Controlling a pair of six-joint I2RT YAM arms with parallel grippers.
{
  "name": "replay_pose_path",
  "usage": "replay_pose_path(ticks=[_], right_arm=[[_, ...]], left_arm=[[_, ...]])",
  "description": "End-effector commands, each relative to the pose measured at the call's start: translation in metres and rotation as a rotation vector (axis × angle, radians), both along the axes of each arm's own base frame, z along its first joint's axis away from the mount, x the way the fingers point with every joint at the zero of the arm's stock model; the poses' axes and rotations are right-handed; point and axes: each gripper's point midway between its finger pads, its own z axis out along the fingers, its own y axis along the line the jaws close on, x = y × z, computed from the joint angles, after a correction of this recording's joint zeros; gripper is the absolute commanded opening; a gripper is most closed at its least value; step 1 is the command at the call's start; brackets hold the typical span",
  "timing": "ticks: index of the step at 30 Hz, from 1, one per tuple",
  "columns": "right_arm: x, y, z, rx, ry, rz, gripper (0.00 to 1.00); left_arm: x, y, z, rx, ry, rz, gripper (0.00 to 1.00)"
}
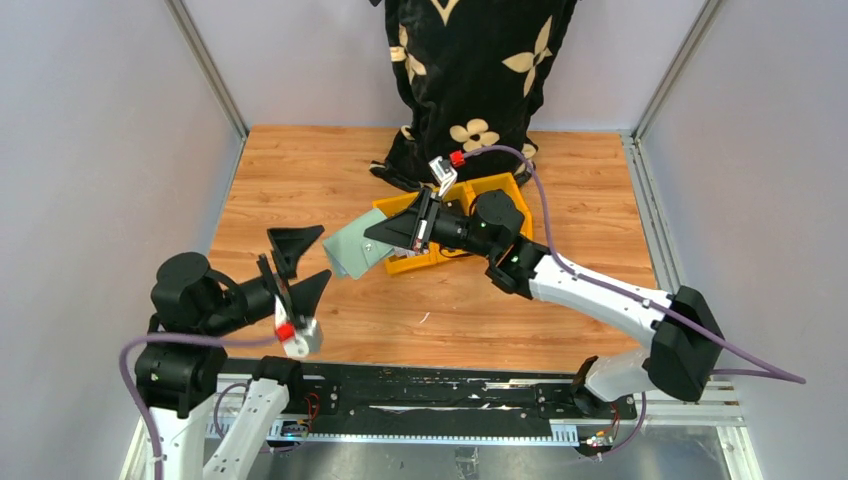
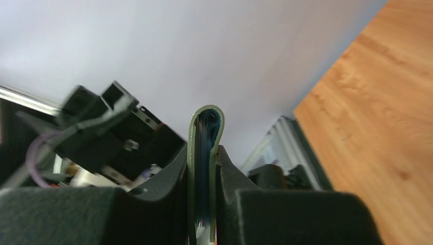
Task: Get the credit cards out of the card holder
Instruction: Open the card holder.
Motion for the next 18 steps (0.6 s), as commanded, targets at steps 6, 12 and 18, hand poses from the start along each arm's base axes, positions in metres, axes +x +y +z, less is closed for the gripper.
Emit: replay_pose_path(ticks=[6, 12, 18], right_arm=[[0.015, -0.042, 0.003, -0.266, -0.44, -0.188, 0.0], [0.003, -0.046, 0.014, -0.231, -0.556, -0.179, 0.0], [-0.005, -0.039, 0.022, -0.241, -0.646, -0.194, 0.0]], left_arm=[[-0.014, -0.024, -0.015, -0.648, 1.341, 0.257, 1.0], [-0.016, -0.039, -0.015, -0.797, 1.601, 0.229, 1.0], [-0.019, -0.05, 0.011, -0.971, 1.713, 0.114, 1.0]])
